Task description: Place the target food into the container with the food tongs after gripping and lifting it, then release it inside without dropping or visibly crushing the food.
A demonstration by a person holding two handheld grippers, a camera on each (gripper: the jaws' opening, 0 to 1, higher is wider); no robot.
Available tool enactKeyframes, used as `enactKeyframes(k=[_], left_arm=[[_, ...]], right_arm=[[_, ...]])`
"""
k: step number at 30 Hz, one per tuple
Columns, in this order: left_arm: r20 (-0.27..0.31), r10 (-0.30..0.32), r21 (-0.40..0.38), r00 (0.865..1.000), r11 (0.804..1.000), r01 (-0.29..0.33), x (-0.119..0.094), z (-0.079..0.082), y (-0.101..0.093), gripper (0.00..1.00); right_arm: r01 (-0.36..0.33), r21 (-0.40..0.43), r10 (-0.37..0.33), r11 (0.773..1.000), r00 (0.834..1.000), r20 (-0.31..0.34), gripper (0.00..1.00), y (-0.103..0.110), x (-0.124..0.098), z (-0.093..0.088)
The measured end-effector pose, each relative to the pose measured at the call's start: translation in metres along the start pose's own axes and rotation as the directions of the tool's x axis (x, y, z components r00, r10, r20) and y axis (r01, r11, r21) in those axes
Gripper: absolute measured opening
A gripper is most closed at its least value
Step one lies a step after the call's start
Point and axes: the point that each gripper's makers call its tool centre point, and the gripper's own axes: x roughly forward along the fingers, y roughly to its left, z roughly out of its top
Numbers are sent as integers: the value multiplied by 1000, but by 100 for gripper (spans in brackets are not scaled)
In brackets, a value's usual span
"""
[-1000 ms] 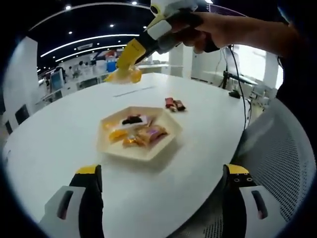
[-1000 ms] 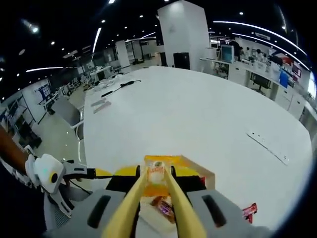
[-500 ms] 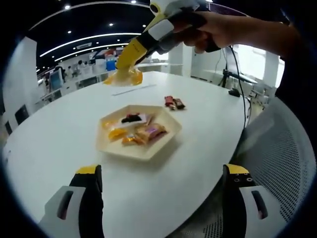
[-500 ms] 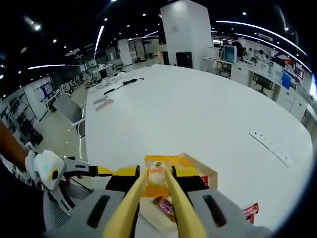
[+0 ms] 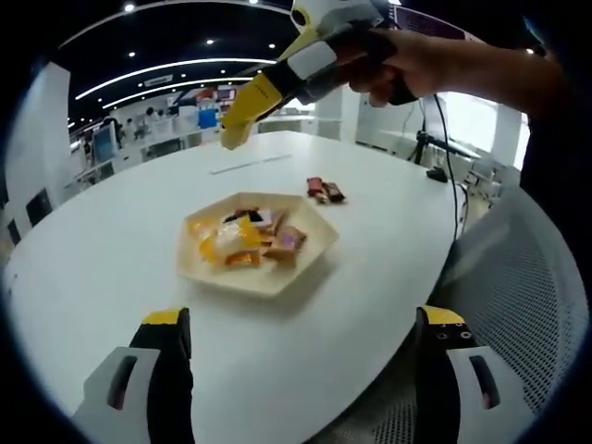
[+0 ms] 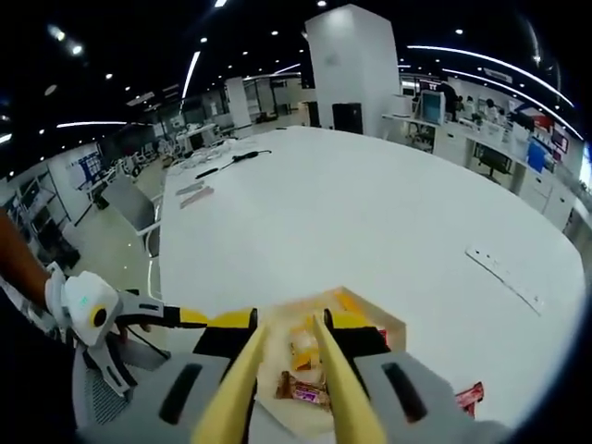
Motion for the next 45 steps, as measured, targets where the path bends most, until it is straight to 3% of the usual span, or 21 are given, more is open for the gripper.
enactKeyframes(k=[7, 10, 15, 24, 38, 41, 45], left_arm=[[3, 0, 4, 1000, 1000, 0, 0, 0, 0, 97], [-1, 0, 3, 1000, 1000, 0, -1, 0, 0, 97], [-2, -2, 5, 1000, 1000, 2, 0, -1, 0, 97], [-15, -12, -4, 1000, 1000, 12, 1, -3, -2, 97], [-33, -20, 1, 999, 1000, 20, 2, -6, -4, 97], [-35, -17, -5, 999, 1000, 17, 1, -6, -3, 97], [-43, -22, -4, 999, 1000, 22, 2, -8, -4, 97]], right_arm=[[34, -18, -34, 999, 999, 8, 28, -26, -15, -9], [88, -5, -88, 996, 996, 9, 28, -47, -29, -20], [195, -9, -195, 981, 981, -1, 28, -93, -54, -55], [265, 30, -265, 964, 964, 1, 29, -134, -79, -103], [300, 66, -296, 952, 953, -58, 29, -146, -59, -156], [293, 108, -287, 950, 956, -68, 29, -145, -54, -162], [278, 103, -272, 955, 960, -72, 29, -144, -47, -163]])
